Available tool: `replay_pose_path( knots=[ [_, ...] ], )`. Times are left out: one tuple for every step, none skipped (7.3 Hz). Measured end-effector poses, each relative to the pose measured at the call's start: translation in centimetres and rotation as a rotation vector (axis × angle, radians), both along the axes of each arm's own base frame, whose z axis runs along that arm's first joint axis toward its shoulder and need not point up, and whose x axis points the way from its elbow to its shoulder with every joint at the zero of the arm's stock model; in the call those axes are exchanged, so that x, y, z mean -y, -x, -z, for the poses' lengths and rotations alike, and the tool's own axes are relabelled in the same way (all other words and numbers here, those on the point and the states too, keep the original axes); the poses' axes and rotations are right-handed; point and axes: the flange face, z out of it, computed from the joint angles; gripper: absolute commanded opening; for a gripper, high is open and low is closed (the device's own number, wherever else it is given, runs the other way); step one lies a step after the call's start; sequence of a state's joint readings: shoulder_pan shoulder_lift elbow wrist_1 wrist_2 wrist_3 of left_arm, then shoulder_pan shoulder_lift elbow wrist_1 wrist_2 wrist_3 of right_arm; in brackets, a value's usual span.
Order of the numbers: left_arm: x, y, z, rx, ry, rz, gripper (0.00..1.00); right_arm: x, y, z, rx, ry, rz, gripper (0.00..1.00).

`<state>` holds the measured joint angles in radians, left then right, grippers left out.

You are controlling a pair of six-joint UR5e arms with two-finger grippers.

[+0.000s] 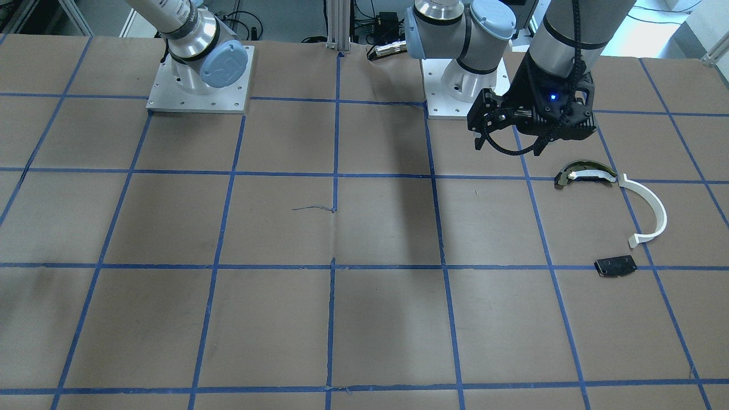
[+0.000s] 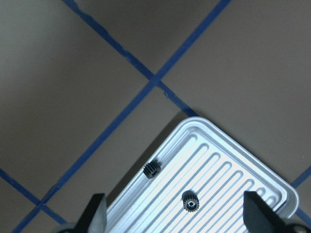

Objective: Place bearing gear from tray to pile

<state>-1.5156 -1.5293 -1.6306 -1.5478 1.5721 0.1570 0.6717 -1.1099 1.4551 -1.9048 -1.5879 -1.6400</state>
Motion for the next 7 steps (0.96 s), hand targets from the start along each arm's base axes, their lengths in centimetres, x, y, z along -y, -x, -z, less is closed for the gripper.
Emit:
replay_pose_path(
  knots=[
    [-0.1,0.0,-0.1,-0.002,0.002,0.0,1.0,-0.8,3.1,3.4,-0.002,0.005,0.018,1.0],
    [-0.2,0.0,-0.2,-0.003,0.003,0.0,1.0,-1.1,4.9,6.2,-0.006,0.011,0.025,1.0],
    [-0.2,0.0,-0.2,-0.003,0.002,0.0,1.0,-1.3,5.9,8.3,-0.002,0.009,0.019,1.0],
    [-0.3,0.0,-0.1,-0.001,-0.001,-0.001,1.0,-1.5,6.6,9.7,0.002,0.007,0.006,1.0],
    [-0.4,0.0,-0.1,0.001,-0.001,-0.001,1.0,-1.6,7.0,10.8,0.005,0.004,-0.009,1.0],
    [-0.4,0.0,-0.2,0.003,0.0,-0.001,1.0,-1.7,7.2,11.6,0.011,0.0,-0.017,1.0],
    [-0.4,0.0,-0.2,0.005,0.001,-0.001,1.0,-1.8,7.3,12.2,0.014,-0.006,-0.022,0.96]
  ],
)
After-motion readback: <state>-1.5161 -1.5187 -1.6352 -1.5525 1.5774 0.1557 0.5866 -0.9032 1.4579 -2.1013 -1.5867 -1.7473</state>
